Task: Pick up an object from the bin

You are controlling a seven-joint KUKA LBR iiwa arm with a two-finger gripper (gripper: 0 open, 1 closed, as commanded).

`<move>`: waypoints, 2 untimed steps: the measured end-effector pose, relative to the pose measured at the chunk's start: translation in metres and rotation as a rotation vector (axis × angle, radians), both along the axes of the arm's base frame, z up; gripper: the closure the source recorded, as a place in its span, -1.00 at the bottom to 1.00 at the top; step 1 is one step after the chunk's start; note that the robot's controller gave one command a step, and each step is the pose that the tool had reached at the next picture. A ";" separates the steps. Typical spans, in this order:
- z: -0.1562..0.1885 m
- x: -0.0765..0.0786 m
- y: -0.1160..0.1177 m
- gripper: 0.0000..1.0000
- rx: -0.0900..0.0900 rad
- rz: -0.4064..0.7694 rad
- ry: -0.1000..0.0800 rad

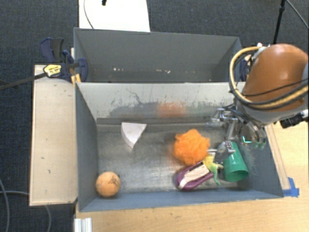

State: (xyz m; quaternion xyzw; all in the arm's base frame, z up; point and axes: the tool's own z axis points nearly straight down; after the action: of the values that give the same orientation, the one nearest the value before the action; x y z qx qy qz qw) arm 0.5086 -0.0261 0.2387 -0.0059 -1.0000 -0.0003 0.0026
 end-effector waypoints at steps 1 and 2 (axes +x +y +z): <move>0.004 0.002 0.000 -1.00 0.000 0.001 -0.009; -0.031 0.008 -0.006 -1.00 -0.001 0.077 -0.015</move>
Offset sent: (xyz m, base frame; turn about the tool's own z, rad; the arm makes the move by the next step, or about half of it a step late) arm 0.0122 -0.0126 -0.0771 -0.1502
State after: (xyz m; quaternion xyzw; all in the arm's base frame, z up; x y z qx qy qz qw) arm 0.5170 -0.0318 0.2078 0.0327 -0.9995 0.0003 -0.0050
